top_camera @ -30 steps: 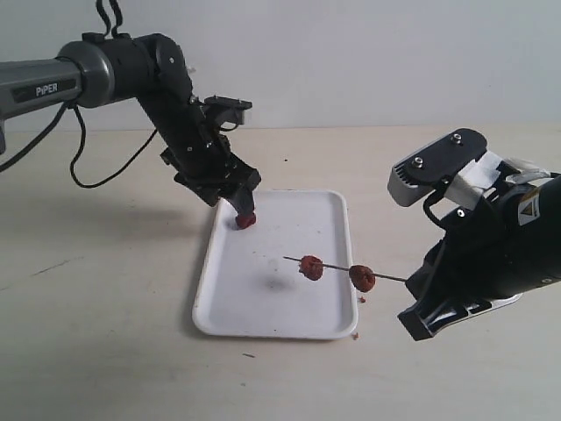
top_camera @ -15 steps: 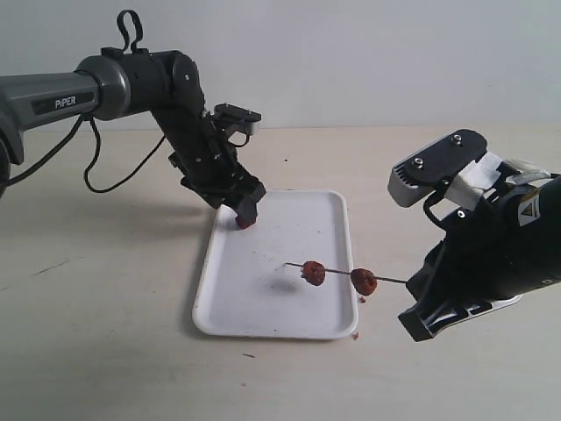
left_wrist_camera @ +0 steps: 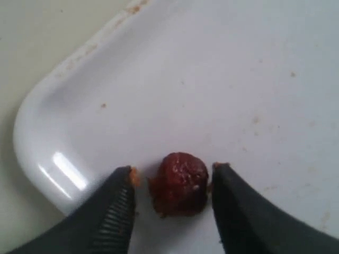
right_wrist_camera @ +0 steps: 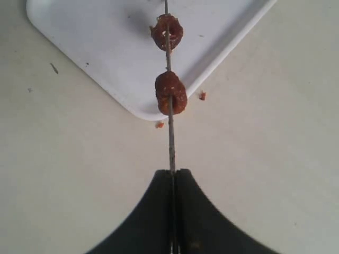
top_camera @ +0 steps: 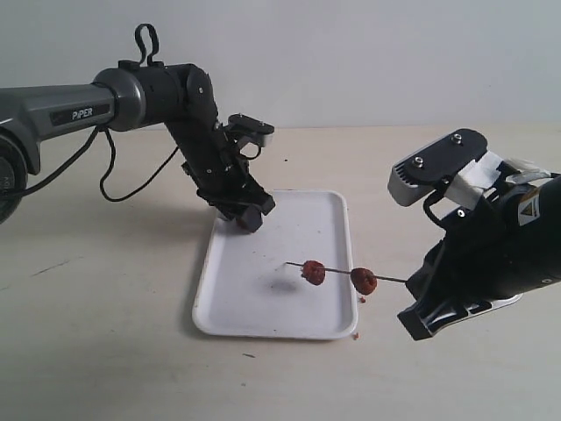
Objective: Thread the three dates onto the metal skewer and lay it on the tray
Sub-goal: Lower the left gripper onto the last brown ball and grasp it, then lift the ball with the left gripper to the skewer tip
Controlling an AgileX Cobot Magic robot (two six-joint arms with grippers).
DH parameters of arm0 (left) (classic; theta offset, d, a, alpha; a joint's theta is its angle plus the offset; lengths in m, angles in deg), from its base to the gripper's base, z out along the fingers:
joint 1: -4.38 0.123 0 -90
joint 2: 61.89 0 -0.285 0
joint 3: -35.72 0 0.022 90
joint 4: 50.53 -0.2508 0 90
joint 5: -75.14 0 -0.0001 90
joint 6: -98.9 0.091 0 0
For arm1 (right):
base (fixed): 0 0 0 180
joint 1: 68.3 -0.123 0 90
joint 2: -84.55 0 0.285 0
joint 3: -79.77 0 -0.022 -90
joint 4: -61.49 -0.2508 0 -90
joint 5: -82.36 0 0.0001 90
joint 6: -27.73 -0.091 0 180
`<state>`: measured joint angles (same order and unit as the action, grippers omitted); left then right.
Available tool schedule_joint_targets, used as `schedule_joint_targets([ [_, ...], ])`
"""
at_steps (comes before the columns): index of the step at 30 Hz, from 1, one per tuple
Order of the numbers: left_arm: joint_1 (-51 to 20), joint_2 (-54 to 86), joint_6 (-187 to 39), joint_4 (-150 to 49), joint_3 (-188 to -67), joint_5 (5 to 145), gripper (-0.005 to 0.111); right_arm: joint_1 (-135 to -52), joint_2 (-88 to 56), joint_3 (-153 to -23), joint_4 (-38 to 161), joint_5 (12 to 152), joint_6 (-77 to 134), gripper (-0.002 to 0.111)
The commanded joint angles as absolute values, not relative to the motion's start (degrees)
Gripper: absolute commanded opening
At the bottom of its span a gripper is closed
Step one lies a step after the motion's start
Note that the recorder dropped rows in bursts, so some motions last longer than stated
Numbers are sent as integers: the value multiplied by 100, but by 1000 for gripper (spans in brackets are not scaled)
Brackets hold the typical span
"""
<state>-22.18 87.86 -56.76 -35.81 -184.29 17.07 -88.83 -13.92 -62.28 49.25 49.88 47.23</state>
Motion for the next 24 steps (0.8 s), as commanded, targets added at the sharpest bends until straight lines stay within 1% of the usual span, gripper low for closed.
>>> schedule_joint_targets([
  [1,-2227,8794,-5560,-3587,-18445,1550,32,-8864,-1372,-6263,4968,5087,4711,0],
  [8,-2208,8562,-5588,-3259,-18445,1548,1,-8864,-1372,-6263,4968,5221,4562,0],
  [16,-2015,8142,-5486,-1777,-18445,830,0,-8864,-1684,-6263,4946,5253,4520,0],
  [18,-1883,8127,-5432,-1287,-18445,518,0,-8864,-1851,-6263,4946,5243,4477,0],
  [24,-1383,8189,-5585,224,-18445,518,0,-8864,-2412,-6263,4946,5170,4354,0],
])
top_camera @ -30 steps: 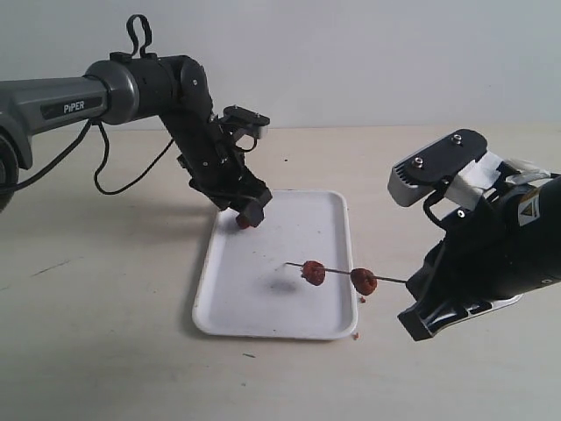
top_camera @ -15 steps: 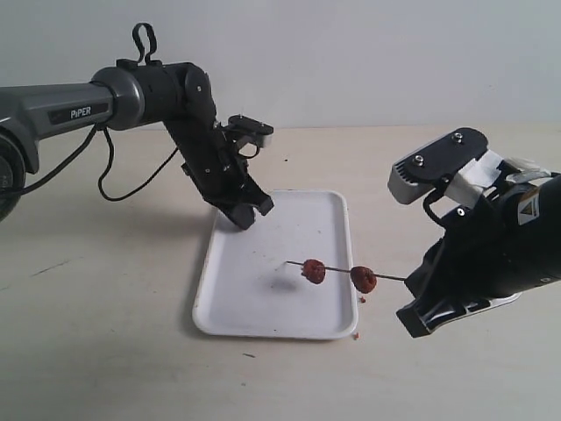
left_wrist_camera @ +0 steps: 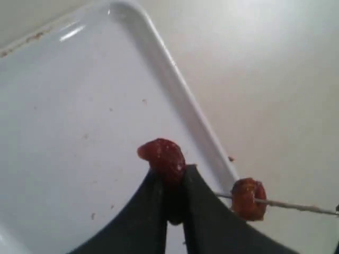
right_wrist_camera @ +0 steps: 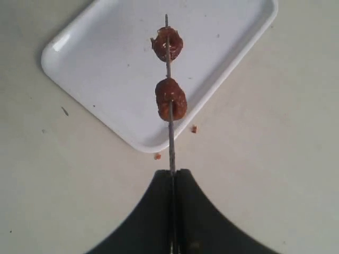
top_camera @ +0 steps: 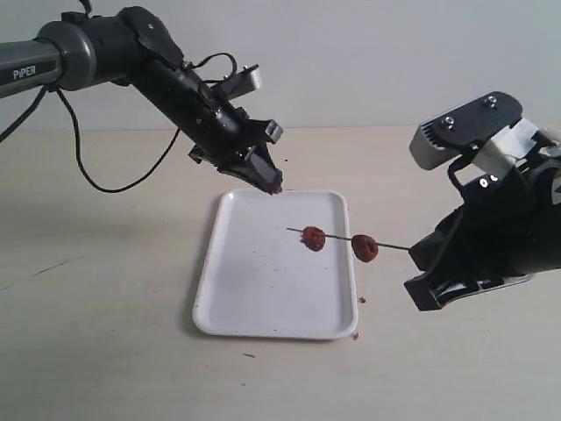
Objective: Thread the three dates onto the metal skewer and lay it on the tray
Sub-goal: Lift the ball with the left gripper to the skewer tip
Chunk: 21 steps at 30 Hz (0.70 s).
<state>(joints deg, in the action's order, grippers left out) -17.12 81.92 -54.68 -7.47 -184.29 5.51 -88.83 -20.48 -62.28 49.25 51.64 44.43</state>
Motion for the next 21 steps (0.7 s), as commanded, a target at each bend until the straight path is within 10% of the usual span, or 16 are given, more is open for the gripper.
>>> schedule_joint_targets([
  [1,-1319,8189,-5585,421,-18445,518,0,-8864,-2481,-6263,4946,5119,4354,0],
  [21,-1230,8842,-5268,426,-18445,518,0,-8864,-1837,-5976,4590,6623,4111,0],
])
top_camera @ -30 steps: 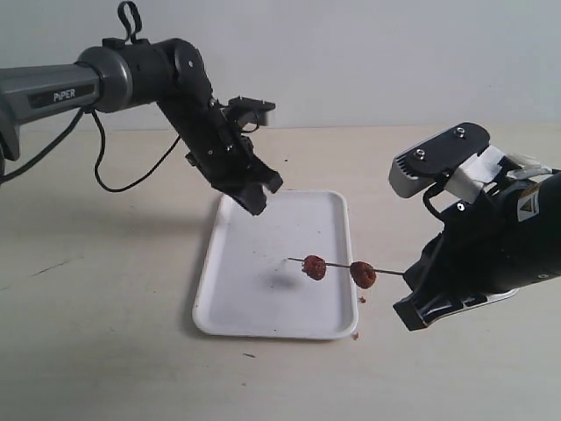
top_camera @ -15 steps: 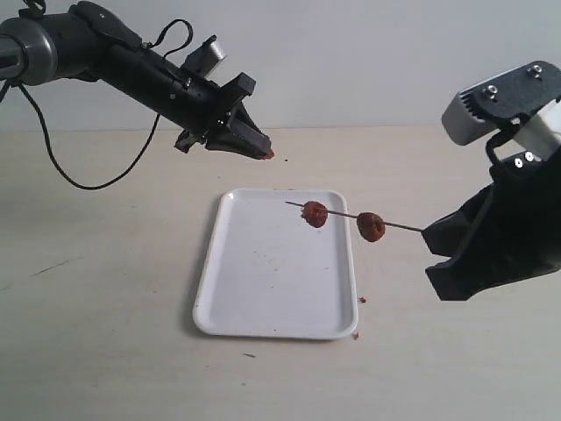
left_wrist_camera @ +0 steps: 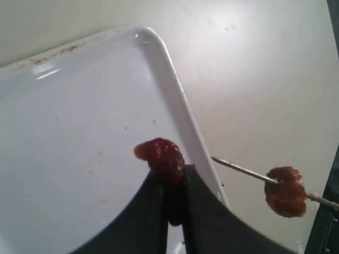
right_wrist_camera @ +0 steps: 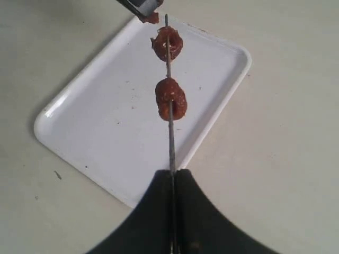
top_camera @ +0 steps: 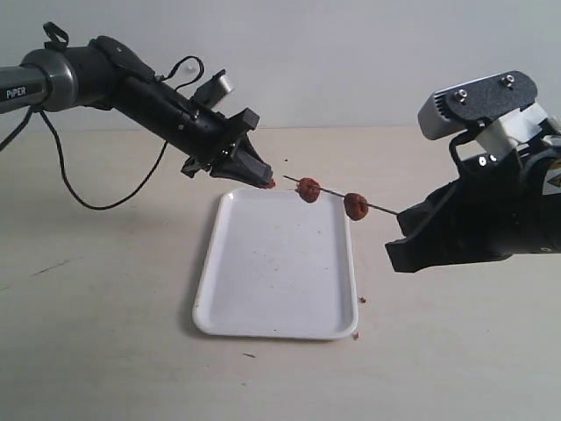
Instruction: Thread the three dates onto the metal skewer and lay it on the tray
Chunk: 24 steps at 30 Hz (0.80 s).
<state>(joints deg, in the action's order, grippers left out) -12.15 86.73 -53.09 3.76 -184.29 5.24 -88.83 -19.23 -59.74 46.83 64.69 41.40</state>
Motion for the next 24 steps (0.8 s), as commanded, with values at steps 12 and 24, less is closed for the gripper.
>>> schedule_joint_targets([
  [12,-1230,9404,-5268,401,-18445,518,0,-8864,-1837,-5976,4590,6623,4111,0],
  [24,-1230,9929,-5268,404,-18445,518,0,-8864,-1837,-5976,4590,6623,4111,0],
])
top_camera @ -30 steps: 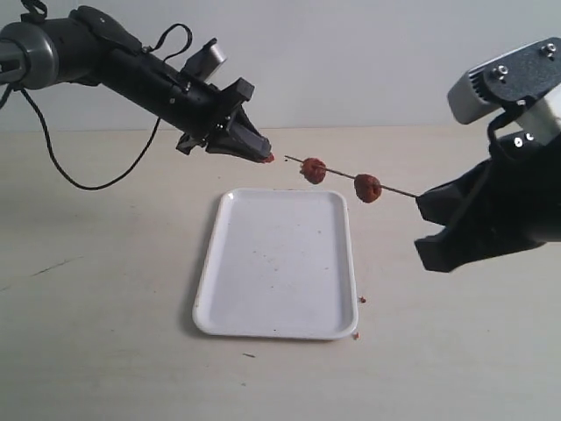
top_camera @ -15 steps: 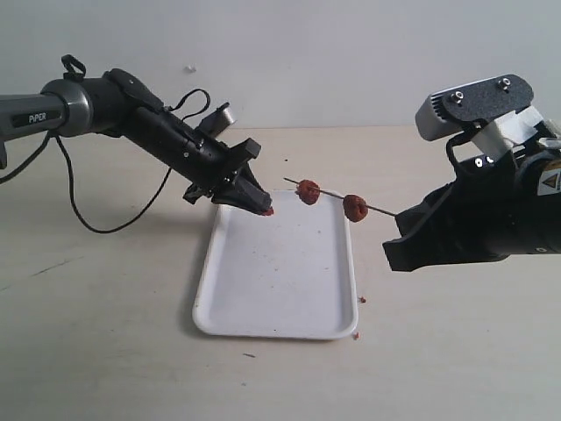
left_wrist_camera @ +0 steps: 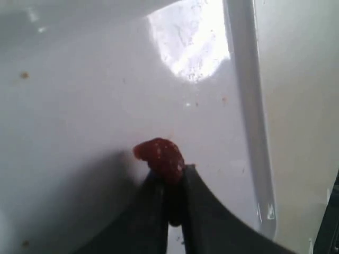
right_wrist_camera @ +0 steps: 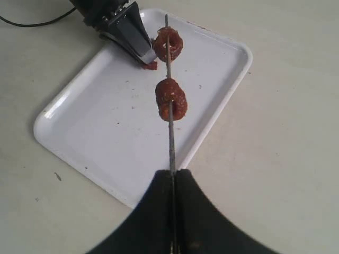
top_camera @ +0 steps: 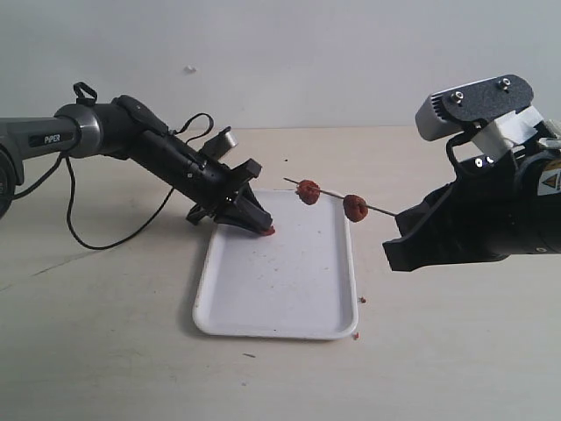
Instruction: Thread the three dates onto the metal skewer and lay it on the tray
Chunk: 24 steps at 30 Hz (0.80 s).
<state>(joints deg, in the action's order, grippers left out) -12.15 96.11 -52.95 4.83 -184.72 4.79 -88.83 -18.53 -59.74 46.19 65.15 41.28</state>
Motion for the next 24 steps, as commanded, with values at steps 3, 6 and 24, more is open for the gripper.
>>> schedule_joint_targets([
  [3,-1230,10046,-5268,404,-18445,518,0,-8864,-1837,-5976,4590,6623,4111,0],
  [6,-1230,10158,-5268,389,-18445,518,0,-8864,-1837,-5976,4590,6623,4111,0],
  [24,-1230,10924,-5260,388,-18445,518,0,-8864,-1839,-5976,4579,6623,4111,0],
])
